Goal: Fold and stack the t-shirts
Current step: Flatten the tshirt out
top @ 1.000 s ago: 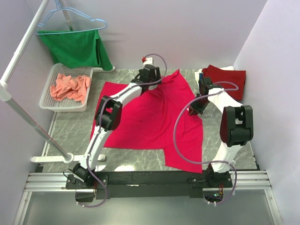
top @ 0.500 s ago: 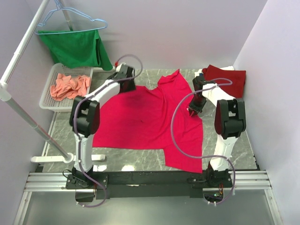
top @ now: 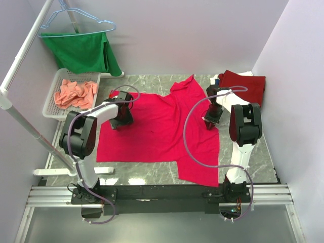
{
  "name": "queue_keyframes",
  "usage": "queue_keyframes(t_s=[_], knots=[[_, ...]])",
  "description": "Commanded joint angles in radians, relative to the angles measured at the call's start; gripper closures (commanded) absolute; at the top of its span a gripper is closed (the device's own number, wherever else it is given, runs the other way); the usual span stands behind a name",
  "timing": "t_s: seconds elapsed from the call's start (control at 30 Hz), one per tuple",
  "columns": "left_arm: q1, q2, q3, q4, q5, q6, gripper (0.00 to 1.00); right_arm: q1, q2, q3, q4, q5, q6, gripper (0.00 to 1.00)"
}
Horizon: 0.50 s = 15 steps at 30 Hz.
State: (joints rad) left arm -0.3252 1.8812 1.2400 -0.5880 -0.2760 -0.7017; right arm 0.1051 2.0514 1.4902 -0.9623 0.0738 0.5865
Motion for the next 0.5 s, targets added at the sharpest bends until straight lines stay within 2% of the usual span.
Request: queue_keyframes(t_s=[0.0,0.47], knots=[[-0.005,-0.062,-0.082,-0.116,-0.049,-0.019,0.28,0.004,0.009,0.001,-0.044,0.049,-0.002,0.8],[-0.003,-0.139,-0.123,-0.165,-0.075,-0.009,0.28,-0.008,-0.063,-0.168,-0.067,0.095,0.041,0.83]])
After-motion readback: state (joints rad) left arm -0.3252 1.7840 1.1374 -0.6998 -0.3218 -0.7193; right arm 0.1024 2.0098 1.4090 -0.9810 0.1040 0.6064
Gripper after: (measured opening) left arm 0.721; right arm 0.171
